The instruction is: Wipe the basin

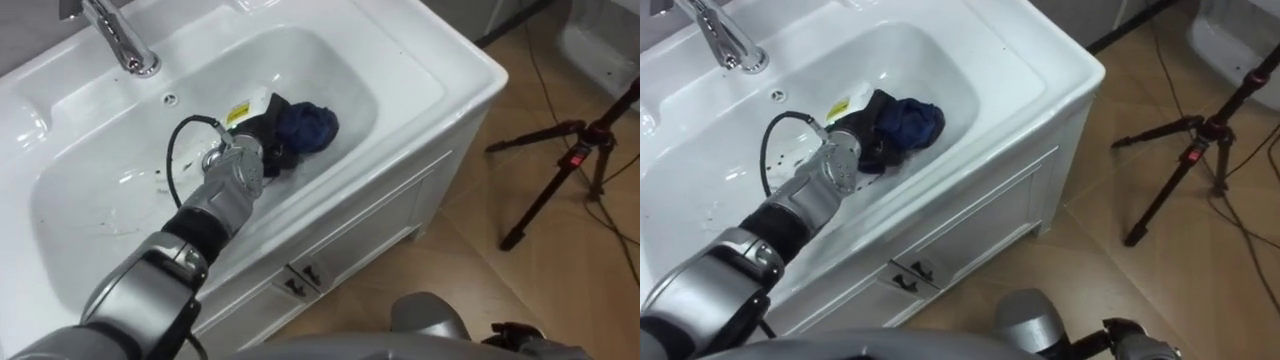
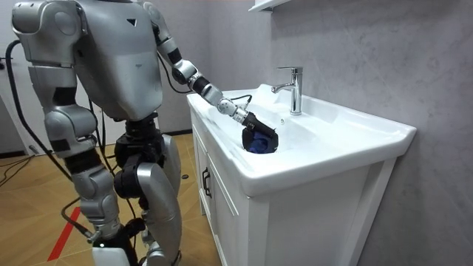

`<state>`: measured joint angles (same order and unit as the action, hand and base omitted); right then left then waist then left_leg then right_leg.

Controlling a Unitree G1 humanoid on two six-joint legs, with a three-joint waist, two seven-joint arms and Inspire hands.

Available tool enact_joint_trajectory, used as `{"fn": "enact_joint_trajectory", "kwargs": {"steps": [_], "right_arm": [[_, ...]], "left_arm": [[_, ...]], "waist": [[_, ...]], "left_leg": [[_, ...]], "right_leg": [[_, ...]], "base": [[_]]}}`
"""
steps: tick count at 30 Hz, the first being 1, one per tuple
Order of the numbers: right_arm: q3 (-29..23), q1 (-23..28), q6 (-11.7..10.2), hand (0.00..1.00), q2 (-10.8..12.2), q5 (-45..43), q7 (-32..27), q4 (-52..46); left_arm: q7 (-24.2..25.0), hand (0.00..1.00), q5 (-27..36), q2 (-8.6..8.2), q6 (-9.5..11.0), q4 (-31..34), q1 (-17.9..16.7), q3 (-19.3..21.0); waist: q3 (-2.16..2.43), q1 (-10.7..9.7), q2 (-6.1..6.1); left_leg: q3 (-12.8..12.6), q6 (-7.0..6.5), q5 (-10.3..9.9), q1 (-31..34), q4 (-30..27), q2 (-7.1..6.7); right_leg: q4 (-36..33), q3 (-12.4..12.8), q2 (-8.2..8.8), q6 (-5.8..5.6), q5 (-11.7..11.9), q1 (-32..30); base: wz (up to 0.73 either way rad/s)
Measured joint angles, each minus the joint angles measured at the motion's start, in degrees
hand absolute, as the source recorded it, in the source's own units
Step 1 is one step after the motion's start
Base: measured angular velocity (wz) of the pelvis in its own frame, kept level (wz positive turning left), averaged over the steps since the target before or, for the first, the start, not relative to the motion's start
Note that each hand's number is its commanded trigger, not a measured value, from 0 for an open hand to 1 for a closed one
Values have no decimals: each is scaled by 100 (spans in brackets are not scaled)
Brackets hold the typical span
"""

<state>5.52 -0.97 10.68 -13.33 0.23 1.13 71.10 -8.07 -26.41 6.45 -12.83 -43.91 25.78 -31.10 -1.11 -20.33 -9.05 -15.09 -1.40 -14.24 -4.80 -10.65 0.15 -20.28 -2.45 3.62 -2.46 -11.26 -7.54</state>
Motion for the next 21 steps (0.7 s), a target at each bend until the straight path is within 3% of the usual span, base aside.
{"fn": "enact_joint_trajectory", "kwargs": {"steps": [12,16,18,21], "right_arm": [[-3,28,78,0,-34,138,-199,29],[-4,185,191,0,-53,116,-283,74],[-7,332,215,0,-42,117,-293,5],[-4,445,292,0,-53,113,-292,-9]], "left_arm": [[204,100,-8,-44,-125,125,0,-59],[206,100,-44,-29,-103,145,-154,95],[215,100,-66,-4,-39,47,-287,189],[215,100,-80,108,76,44,-543,354]], "waist": [[-5,-107,10],[-7,-74,23],[-39,-53,82],[-31,44,96]], "left_leg": [[-54,-1,1,-94,2,-89],[-132,-1,1,-198,5,-100],[-139,-1,1,-307,5,-93],[-185,1,-2,-444,69,-80]], "right_leg": [[-163,52,98,-60,-125,-12],[-294,149,76,-39,-202,-10],[-368,177,63,-16,-265,82],[-352,242,-27,18,-289,149]], "base": [[1],[-12],[-14],[-16]]}}
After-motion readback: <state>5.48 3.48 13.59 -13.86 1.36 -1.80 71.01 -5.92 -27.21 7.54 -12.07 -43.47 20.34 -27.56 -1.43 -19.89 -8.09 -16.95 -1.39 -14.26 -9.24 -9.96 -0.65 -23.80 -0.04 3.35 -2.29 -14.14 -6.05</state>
